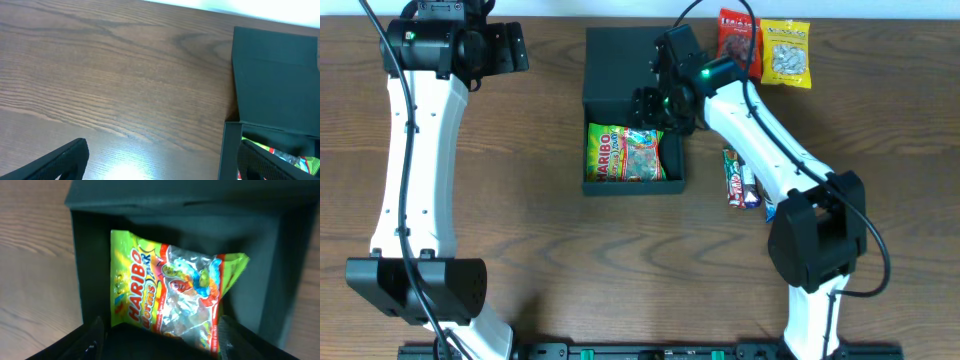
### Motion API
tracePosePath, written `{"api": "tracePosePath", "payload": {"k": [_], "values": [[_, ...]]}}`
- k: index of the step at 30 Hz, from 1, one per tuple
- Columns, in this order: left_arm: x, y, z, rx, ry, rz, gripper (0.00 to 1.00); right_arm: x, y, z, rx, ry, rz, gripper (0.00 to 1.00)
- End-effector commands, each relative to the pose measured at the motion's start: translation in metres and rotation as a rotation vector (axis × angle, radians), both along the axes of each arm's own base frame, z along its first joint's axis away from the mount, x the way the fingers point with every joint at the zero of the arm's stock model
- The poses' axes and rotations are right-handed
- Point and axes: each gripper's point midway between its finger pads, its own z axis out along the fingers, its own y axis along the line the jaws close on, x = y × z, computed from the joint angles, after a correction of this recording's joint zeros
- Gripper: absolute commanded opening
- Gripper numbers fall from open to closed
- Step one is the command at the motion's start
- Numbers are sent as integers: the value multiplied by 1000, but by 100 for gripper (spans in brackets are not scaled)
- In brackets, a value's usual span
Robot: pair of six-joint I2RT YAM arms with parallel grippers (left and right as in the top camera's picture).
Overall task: Pack container
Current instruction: 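Carry the green Haribo bag into the box and release it, then grasp the blue Oreo pack with the right gripper and lift it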
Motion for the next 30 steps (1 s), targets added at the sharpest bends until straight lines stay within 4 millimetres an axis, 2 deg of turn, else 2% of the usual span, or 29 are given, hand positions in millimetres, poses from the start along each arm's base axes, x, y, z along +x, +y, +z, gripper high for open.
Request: {"api": "tracePosePath", "payload": {"k": [1,3,4,6,9,13,17,22,25,28,30], "values": [[-5,1,9,7,-15,-13,95,14,-6,37,20,-105,20,66],[-5,-1,9,-1,-14,-20,95,10,-5,37,6,-118,65,56],[-5,-3,9,-11,-14,-27,95,7,-3,33,-9,-124,106,36],[-5,-4,9,-12,-14,-28,95,-1,5,19,-37,-132,187,4],[-5,-4,9,-12,-14,-28,95,-9,9,-1,-62,-100,217,2],[-6,-4,8,-12,-13,-28,95,-14,12,-37,-113,-50,260,1],[-6,-4,8,-12,-10,-28,95,-13,4,-70,-198,-9,252,1],[-6,-4,8,-12,-9,-28,95,-12,-9,-101,-299,22,239,1],[-7,-4,7,-12,-6,-28,95,-15,-10,-118,-316,50,252,2],[-7,-4,7,-12,-5,-28,95,-16,-10,-122,-318,57,253,1],[-7,-4,7,-12,-6,-28,95,-12,-5,-106,-288,32,253,1]]}}
